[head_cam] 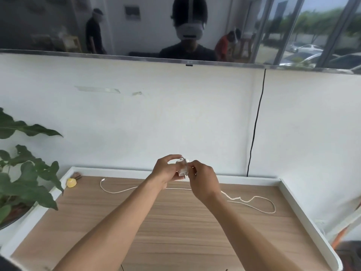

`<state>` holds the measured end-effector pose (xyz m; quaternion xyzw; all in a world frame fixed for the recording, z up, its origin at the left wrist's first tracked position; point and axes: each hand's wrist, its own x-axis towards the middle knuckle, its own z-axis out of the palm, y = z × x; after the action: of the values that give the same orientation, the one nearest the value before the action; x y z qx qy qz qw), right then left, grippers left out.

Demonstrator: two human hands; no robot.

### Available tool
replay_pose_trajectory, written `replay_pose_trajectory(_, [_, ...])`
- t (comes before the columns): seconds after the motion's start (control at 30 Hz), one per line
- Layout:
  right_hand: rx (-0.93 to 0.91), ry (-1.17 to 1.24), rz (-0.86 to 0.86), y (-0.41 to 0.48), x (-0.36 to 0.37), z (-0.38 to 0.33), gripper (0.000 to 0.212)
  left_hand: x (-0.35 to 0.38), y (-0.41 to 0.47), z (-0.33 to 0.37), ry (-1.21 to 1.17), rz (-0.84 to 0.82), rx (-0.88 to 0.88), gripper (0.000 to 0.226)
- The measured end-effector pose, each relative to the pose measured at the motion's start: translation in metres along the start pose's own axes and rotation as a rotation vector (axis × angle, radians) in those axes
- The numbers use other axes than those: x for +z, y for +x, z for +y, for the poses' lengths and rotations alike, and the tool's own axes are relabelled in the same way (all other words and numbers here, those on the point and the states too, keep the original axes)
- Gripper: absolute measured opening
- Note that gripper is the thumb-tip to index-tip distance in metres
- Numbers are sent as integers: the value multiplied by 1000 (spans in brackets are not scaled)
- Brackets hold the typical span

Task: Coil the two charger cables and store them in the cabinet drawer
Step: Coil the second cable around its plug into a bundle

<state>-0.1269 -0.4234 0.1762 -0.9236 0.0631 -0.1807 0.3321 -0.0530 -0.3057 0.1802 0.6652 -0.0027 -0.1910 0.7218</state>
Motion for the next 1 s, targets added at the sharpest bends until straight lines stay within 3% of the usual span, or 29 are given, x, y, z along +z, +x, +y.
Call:
replay_pose_trajectory(0.17, [-48, 154, 75, -16, 19, 9, 13, -5, 3, 14, -123, -14, -69, 18])
replay_pose_trajectory(0.47, [72, 436, 102, -23, 23, 14, 15, -7, -2, 21, -116, -74, -66, 20])
replay_pose_trajectory(0.67, [97, 587, 7, -14, 23, 27, 19, 1, -10, 27, -65, -179, -5, 25])
replay_pose_trajectory(0.77, [106, 521, -115, -4, 13, 34, 19, -3, -13, 27, 74, -209, 59, 22])
replay_pose_trajectory(1.0, [33, 60, -478, 23, -28, 35, 31, -14, -24, 29, 440, -436, 137, 25])
